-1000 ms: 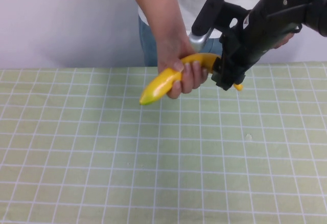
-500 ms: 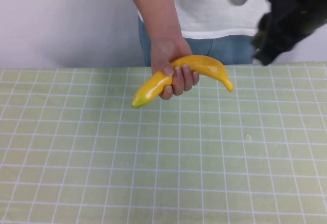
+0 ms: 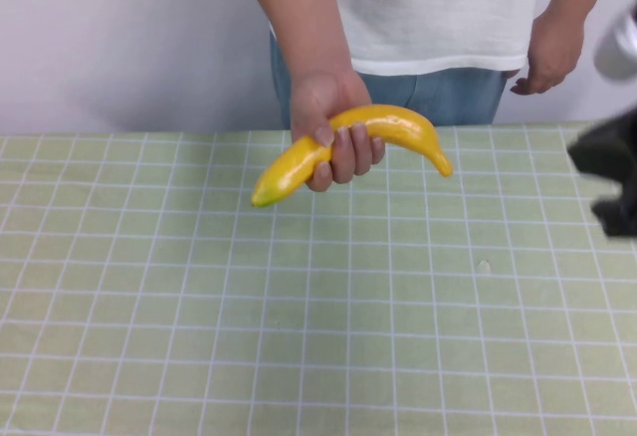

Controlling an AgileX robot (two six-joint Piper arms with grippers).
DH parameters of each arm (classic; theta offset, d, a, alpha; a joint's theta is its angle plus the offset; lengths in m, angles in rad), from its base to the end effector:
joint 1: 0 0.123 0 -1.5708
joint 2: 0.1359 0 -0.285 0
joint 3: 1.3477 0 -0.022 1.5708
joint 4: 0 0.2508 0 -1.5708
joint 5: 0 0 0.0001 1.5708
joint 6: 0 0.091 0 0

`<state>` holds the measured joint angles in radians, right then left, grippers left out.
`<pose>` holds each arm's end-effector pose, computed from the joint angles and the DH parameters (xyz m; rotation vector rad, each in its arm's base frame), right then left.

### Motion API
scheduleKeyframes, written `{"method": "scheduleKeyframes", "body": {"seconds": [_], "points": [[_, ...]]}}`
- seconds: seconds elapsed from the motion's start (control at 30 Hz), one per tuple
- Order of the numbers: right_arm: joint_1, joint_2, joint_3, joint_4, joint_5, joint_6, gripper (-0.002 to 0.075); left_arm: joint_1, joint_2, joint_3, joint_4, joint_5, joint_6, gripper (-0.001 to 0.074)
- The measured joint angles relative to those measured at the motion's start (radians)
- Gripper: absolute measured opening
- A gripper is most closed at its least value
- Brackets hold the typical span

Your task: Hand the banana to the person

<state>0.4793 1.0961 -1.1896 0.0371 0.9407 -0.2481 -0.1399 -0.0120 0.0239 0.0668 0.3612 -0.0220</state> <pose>0.1886 0.1011 0.3958 -0.8210 2.1866 0.1613 0.0527 -0.0052 0.1733 0.1509 1.8500 -0.0472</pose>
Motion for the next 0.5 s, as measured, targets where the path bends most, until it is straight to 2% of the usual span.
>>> {"method": "scheduleKeyframes", "body": {"seconds": [0.2, 0.5], "points": [[0.000, -0.071, 0.172, -0.005, -0.048, 0.063, -0.0006, 0.000, 0.000, 0.000, 0.000, 0.000, 0.000, -0.0004], [0.000, -0.054, 0.199, -0.202, -0.070, 0.075, -0.0007, 0.000, 0.000, 0.000, 0.000, 0.000, 0.000, -0.0004]]}}
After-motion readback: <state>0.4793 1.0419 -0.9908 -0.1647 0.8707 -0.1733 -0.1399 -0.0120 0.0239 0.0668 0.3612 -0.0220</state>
